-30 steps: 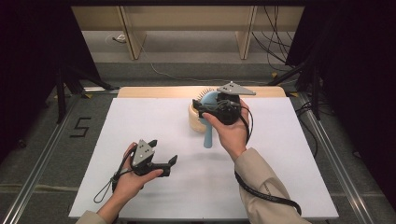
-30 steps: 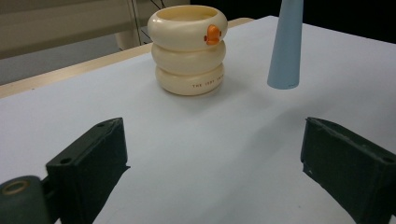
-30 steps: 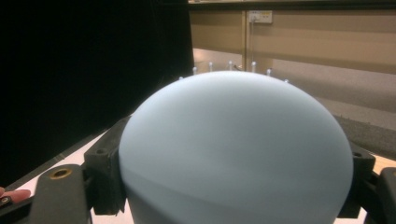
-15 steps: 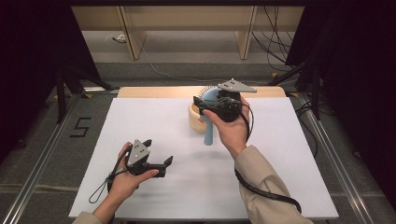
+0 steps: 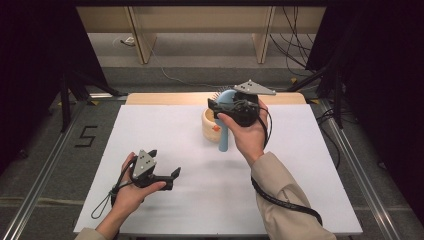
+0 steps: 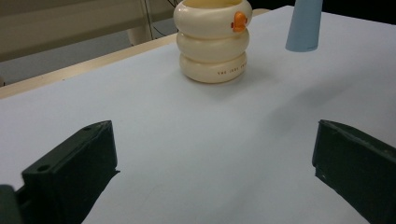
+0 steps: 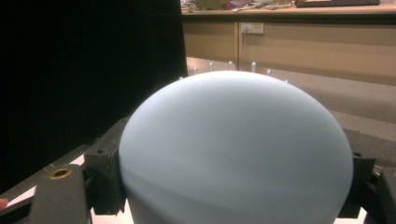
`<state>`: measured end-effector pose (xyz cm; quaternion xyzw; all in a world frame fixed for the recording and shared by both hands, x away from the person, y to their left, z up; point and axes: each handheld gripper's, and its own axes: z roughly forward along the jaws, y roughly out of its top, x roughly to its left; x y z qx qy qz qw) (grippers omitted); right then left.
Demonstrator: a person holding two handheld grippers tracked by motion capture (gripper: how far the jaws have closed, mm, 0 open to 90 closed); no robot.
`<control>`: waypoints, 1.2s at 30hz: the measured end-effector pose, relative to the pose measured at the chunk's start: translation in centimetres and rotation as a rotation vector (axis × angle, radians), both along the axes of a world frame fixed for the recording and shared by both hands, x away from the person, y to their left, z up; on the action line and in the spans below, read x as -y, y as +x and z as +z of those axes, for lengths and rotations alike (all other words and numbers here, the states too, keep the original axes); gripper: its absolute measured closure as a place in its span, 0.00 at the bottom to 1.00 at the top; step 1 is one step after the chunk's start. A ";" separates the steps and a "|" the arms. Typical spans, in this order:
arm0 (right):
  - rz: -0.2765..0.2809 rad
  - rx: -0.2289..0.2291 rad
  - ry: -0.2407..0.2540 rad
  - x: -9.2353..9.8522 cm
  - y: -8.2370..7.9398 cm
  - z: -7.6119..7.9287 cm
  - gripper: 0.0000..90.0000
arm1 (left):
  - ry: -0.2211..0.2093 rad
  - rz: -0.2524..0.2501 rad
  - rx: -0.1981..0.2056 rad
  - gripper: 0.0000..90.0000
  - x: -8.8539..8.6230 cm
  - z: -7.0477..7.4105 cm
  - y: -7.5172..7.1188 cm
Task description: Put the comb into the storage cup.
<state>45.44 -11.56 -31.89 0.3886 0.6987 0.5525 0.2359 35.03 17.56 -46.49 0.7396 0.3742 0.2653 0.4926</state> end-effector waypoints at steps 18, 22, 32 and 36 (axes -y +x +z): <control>-0.014 0.014 0.013 0.0 1.0 1.0 0.23 | -0.005 -0.002 -0.004 0.00 -0.1 -0.1 0.0; -0.012 0.009 0.011 0.0 1.2 1.0 0.23 | -0.007 -0.002 -0.006 0.00 0.0 -0.2 0.1; -0.016 0.013 0.019 -0.1 1.5 1.3 0.23 | -0.009 -0.002 -0.007 0.00 0.0 -0.2 0.1; -0.019 0.015 0.020 -0.1 1.7 1.4 0.23 | -0.010 -0.003 -0.006 0.00 0.0 -0.2 0.1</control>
